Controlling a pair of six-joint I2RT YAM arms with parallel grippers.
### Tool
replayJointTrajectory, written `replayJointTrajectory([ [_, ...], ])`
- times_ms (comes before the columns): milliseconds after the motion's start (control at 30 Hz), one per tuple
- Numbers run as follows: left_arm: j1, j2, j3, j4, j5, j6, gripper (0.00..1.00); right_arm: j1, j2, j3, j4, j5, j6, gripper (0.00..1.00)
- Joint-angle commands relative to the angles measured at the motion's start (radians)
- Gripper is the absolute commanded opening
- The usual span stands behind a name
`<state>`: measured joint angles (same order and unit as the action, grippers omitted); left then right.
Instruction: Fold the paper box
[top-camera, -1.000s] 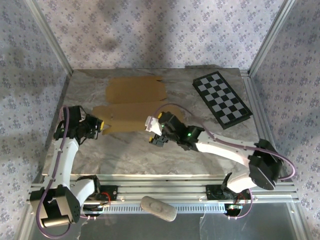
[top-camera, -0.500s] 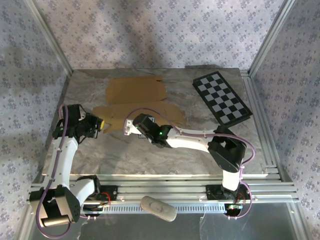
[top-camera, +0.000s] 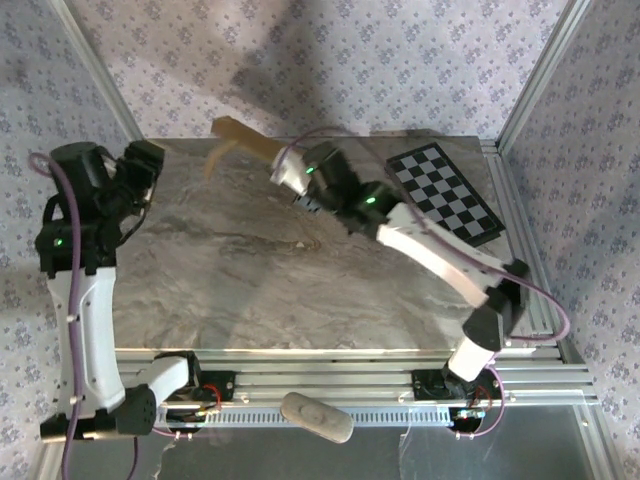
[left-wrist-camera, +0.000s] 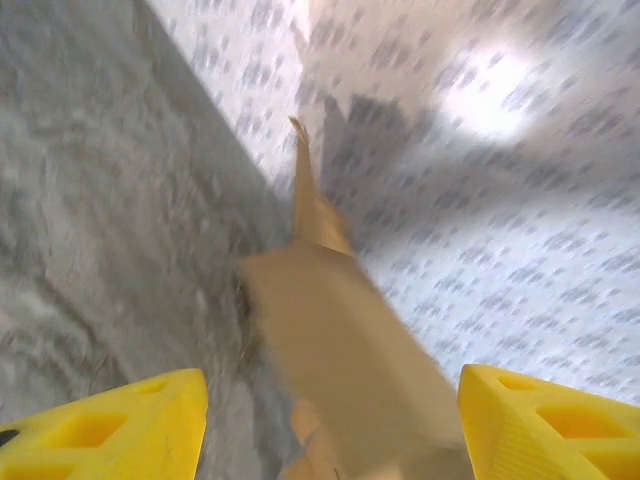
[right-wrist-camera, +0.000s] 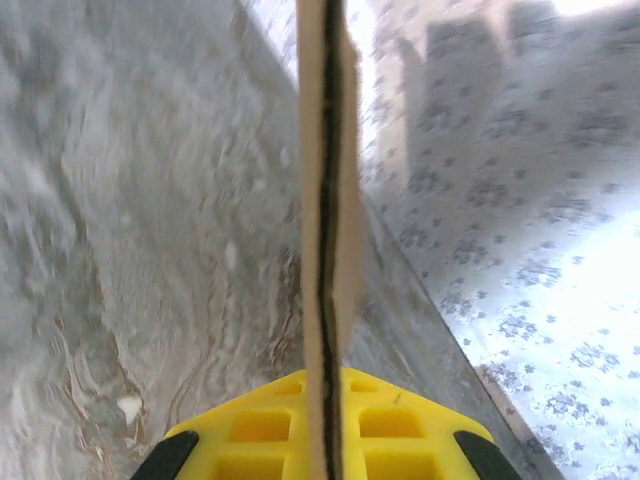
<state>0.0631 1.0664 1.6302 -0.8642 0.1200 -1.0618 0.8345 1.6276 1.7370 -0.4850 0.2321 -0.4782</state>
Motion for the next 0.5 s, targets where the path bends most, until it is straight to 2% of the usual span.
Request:
replayJointTrajectory([
  [0, -0.006, -0.001, 0.03, -0.038, -0.129, 0.016, 0.66, -0.065, -0.117, 0.064, -0.138, -0.299, 0.202, 0.0],
  [133, -0.005, -0.008, 0.001, 0.007, -0.157, 0.009, 0.65, -0.21, -0.228, 0.065, -0.124, -0.612, 0.378, 0.0],
  [200, -0.005, -0.003, -0.021, 0.023, -0.152, -0.002, 0.65, -0.307, -0.292, 0.015, -0.034, -0.763, 0.523, 0.0],
  [233, -0.006, -0.001, -0.031, 0.031, -0.146, -0.009, 0.65, -0.343, -0.314, -0.006, -0.007, -0.8, 0.579, 0.0],
  [300, -0.007, 0.007, -0.055, 0.049, -0.134, -0.028, 0.64, -0.41, -0.353, -0.055, 0.006, -0.835, 0.668, 0.0],
  [467, -0.024, 0.046, -0.073, 0.068, -0.106, -0.029, 0.64, -0.489, -0.369, -0.203, -0.087, -0.72, 0.737, 0.0],
])
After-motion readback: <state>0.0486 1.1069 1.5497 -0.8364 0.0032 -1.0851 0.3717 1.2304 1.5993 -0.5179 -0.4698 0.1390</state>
